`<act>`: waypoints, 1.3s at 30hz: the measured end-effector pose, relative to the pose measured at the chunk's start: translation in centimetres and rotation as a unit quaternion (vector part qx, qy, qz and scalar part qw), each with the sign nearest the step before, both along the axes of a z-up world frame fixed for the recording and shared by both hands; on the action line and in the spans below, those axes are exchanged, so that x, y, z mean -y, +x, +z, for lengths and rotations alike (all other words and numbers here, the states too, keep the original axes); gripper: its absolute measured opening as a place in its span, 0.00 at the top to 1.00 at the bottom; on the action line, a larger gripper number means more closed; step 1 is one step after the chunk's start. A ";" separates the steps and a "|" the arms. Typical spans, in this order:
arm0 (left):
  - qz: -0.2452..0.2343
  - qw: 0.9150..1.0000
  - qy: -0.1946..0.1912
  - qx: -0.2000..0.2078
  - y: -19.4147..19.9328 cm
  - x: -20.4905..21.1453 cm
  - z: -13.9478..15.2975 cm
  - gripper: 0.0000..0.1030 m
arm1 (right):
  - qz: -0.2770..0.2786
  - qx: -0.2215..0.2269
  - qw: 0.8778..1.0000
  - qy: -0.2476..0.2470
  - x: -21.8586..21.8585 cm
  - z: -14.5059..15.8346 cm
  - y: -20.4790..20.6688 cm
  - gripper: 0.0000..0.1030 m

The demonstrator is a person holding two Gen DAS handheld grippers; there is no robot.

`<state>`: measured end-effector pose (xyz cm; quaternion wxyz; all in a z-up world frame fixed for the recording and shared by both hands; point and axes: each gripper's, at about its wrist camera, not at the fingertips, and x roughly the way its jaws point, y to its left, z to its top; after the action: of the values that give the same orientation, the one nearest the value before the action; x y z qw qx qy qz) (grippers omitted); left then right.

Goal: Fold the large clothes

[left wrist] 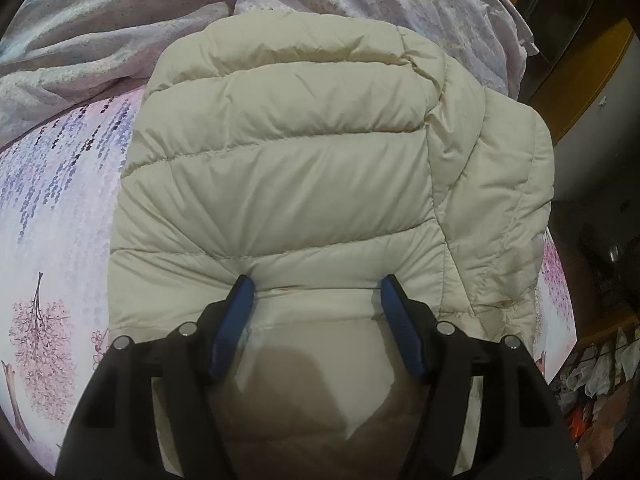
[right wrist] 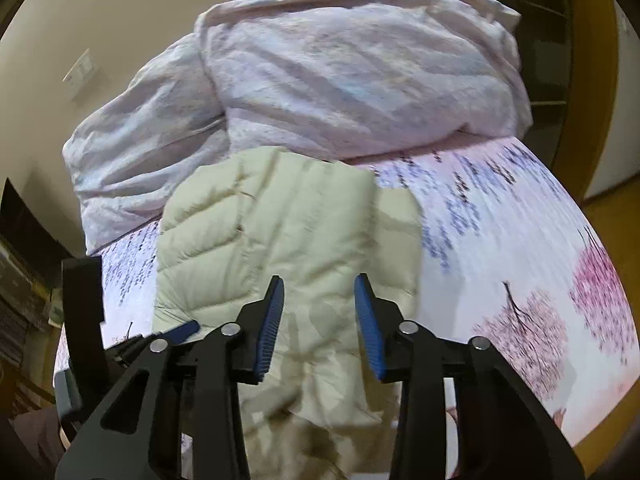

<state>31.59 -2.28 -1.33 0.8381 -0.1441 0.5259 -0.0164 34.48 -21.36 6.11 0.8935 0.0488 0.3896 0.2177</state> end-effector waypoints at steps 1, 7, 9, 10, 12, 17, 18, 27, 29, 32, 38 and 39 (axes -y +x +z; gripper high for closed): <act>-0.001 1.000 0.000 0.000 0.0 0.1 0.0 0.37 | 0.002 0.000 1.000 0.000 -0.4 0.1 0.2 0.66; -0.009 1.000 0.001 0.002 -0.1 0.2 0.1 0.37 | 0.011 -0.005 1.000 -0.020 -2.8 -0.5 1.9 0.67; -0.011 1.000 0.000 0.003 -0.2 0.2 0.1 0.37 | 0.006 -0.014 0.999 -0.035 -3.1 -1.3 2.5 0.67; -0.005 1.000 0.011 0.008 -0.2 0.2 0.1 0.37 | 0.003 -0.019 0.999 -0.038 -3.1 -1.6 2.8 0.67; -0.007 1.000 0.010 0.010 -0.3 0.3 0.2 0.37 | -0.010 -0.039 0.998 -0.044 -2.7 -2.8 3.5 0.69; -0.010 1.000 -0.008 0.018 -0.3 -0.2 1.5 0.37 | -0.030 -0.065 0.995 -0.068 -2.2 -5.1 4.7 0.75; -0.008 1.000 -0.015 0.020 -0.3 -0.4 1.8 0.37 | -0.035 -0.067 0.995 -0.073 -2.0 -5.5 4.8 0.75; 0.015 0.997 0.013 0.070 2.7 -3.4 5.2 0.37 | -0.048 -0.075 0.994 -0.070 -1.4 -6.7 5.4 0.75; 0.017 0.997 0.026 0.070 3.4 -3.7 5.1 0.37 | -0.048 -0.076 0.993 -0.071 -1.4 -6.8 5.5 0.75; 0.018 0.997 0.038 0.070 4.2 -4.2 4.8 0.37 | -0.050 -0.077 0.993 -0.070 -1.5 -6.9 5.5 0.75; 0.009 0.995 0.069 0.076 4.6 -4.4 4.4 0.37 | -0.053 -0.079 0.993 -0.072 -1.6 -7.2 5.6 0.75; 0.007 0.995 0.070 0.077 4.7 -4.3 4.3 0.37 | -0.053 -0.079 0.993 -0.072 -1.6 -7.2 5.6 0.75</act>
<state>36.24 2.06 2.99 0.8841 -0.0867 0.4589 0.0155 40.10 -19.74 -1.06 0.8715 0.0217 0.4704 0.1371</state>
